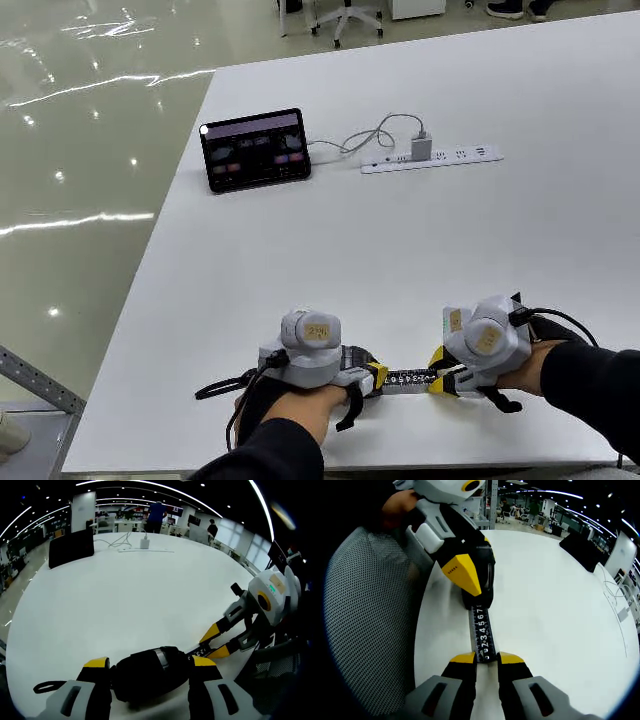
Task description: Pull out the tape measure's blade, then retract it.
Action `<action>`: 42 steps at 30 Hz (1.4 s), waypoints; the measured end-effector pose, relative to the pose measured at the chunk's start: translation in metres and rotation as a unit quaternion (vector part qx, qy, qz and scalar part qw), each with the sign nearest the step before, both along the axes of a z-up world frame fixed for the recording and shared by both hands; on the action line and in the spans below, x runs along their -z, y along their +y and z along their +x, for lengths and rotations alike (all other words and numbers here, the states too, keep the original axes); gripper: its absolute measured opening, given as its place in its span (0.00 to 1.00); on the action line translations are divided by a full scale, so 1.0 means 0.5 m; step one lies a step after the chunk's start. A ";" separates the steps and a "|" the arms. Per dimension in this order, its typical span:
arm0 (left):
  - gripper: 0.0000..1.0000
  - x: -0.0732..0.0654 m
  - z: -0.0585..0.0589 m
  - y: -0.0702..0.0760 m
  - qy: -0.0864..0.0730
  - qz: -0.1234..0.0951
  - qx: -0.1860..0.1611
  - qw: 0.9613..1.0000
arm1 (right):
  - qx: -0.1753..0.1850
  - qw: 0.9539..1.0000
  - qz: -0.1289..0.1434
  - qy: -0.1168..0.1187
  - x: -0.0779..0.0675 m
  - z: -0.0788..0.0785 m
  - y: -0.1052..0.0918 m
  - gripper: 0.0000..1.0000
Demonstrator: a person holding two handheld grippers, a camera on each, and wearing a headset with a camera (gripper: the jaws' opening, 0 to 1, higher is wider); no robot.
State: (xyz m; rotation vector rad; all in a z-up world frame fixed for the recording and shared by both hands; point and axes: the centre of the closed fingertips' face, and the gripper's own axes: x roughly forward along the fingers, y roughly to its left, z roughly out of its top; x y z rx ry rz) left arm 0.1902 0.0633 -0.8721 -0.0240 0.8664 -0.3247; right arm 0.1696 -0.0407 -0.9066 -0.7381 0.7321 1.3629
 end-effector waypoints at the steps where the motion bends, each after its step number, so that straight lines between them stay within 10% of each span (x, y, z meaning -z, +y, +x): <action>1: 0.57 0.000 0.000 0.000 0.001 -0.001 -0.001 1.000 | 0.006 1.000 -0.001 0.003 0.000 0.001 0.001 0.11; 29: 0.61 -0.001 -0.001 -0.001 -0.014 0.022 -0.014 1.000 | 0.020 1.000 -0.009 0.019 0.001 0.006 0.019 0.11; 32: 0.65 0.001 -0.005 0.010 0.002 0.018 -0.052 0.998 | 0.024 0.999 -0.007 0.020 0.001 0.006 0.020 0.11; 42: 0.59 0.005 -0.005 0.003 0.014 0.035 -0.020 0.999 | 0.028 0.999 -0.012 0.017 0.001 0.005 0.021 0.11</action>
